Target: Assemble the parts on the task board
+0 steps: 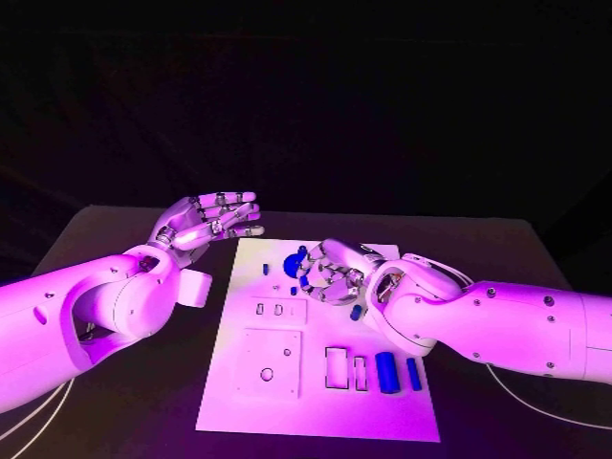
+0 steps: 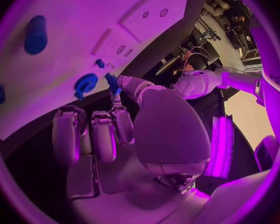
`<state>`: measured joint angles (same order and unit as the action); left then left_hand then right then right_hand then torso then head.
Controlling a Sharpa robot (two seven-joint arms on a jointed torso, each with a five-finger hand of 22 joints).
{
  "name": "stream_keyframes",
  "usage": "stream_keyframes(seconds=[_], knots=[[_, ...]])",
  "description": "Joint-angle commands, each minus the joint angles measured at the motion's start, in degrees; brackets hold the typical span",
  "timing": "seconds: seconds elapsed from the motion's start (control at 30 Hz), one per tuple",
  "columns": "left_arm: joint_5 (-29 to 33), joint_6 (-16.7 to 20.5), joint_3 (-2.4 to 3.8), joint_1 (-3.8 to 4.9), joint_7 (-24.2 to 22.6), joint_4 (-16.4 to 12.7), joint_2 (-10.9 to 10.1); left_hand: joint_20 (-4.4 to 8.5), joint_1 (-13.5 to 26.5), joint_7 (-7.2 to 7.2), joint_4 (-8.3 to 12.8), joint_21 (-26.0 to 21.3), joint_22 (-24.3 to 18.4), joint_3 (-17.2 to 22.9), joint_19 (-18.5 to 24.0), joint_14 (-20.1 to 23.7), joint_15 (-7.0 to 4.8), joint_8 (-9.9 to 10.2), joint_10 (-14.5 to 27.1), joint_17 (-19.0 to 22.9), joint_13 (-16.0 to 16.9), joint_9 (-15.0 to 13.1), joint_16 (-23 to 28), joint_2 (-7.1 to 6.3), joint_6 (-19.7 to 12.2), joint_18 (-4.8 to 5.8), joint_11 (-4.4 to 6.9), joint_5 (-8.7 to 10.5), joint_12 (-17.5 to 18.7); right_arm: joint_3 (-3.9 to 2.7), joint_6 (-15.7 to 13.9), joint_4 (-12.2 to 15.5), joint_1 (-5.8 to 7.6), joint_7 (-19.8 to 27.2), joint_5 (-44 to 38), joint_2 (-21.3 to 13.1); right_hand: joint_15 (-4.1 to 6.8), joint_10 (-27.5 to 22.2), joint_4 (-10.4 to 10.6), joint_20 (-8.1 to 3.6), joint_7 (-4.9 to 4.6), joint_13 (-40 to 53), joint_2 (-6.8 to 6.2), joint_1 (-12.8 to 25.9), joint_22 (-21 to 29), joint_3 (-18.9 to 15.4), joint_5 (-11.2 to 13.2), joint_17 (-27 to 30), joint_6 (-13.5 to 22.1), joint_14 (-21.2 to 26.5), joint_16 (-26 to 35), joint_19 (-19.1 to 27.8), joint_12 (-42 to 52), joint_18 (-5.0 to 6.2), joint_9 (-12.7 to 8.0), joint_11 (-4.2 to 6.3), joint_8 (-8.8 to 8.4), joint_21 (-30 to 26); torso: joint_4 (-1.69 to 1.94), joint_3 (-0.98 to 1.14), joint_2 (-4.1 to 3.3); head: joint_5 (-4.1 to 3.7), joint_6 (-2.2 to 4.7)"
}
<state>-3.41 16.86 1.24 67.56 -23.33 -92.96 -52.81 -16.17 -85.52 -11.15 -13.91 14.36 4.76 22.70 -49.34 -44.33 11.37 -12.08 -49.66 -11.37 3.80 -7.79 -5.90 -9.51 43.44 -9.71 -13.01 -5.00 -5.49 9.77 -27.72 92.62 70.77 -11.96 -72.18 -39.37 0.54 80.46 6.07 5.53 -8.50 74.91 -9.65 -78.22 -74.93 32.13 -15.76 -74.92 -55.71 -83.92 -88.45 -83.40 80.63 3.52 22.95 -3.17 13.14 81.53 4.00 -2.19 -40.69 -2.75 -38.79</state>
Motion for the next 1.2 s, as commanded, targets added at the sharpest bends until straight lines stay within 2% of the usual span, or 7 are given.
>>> stream_keyframes(seconds=[0.03,0.6,1.0,1.2], knots=[[0.1,-0.7,0.03,0.03,-0.3,-0.1,0.2,-0.06,0.4,-4.29,0.0,0.2,-0.1,0.3,0.4,0.3,0.02,-0.3,0.3,-0.1,0.0,0.0,0.3,0.19,-0.4,-0.34,-0.04,0.23,-0.4,0.09,0.1,-0.6,-0.52,-2.7,-2.7,1.2,0.47,-0.1,-0.1,-0.25,0.97,2.5,0.45,0.1,-7.0,0.3,-0.2,-10.3,-1.3,-5.0,-0.1,-0.1,-0.3,-0.9,1.3,0.31,1.18,-0.2,0.01,0.03,-0.01,0.25,-0.3],[0.1,-0.9,0.01,0.03,-0.2,0.1,0.5,-0.06,0.4,-4.29,0.0,0.2,-0.1,0.3,0.4,0.3,0.02,-0.3,0.3,-0.1,0.0,0.0,0.3,0.19,-0.4,-0.34,-0.04,0.23,-0.4,0.45,-0.1,-2.7,-3.25,-5.6,-6.5,5.5,0.7,0.3,-0.3,-0.49,1.24,2.7,0.11,1.6,-7.0,0.1,-0.1,-10.2,-1.3,-5.0,0.0,-0.1,-0.1,-0.89,1.8,0.54,1.97,-0.3,0.08,0.02,0.02,0.62,-1.04],[0.1,-1.0,0.0,0.03,-0.2,0.2,0.6,-0.06,0.4,-4.29,0.0,0.2,-0.1,0.3,0.4,0.3,0.02,-0.3,0.3,-0.1,0.0,0.0,0.3,0.19,-0.4,-0.34,-0.04,0.23,-0.4,0.47,-0.6,-3.9,-4.62,-6.5,-8.2,6.7,0.78,0.5,-0.2,-0.57,1.36,2.9,-0.2,2.4,-7.1,-0.1,-0.1,-10.2,-1.3,-5.0,0.0,-0.1,0.0,-0.91,1.9,0.64,2.27,-0.2,0.09,-0.01,0.02,0.91,-1.14],[0.1,-1.0,-0.01,0.03,-0.2,0.3,0.6,-0.06,0.4,-4.29,0.0,0.2,-0.1,0.3,0.4,0.3,0.02,-0.3,0.3,-0.1,0.0,0.0,0.3,0.19,-0.4,-0.34,-0.04,0.23,-0.4,0.49,-0.5,-4.4,-4.96,-6.9,-8.7,7.0,0.84,0.6,-0.2,-0.63,1.43,2.9,-0.45,2.8,-7.1,-0.2,-0.1,-10.2,-1.3,-5.0,0.0,-0.1,0.0,-0.91,2.0,0.7,2.45,-0.3,0.04,0.04,-0.01,1.02,-1.13]])
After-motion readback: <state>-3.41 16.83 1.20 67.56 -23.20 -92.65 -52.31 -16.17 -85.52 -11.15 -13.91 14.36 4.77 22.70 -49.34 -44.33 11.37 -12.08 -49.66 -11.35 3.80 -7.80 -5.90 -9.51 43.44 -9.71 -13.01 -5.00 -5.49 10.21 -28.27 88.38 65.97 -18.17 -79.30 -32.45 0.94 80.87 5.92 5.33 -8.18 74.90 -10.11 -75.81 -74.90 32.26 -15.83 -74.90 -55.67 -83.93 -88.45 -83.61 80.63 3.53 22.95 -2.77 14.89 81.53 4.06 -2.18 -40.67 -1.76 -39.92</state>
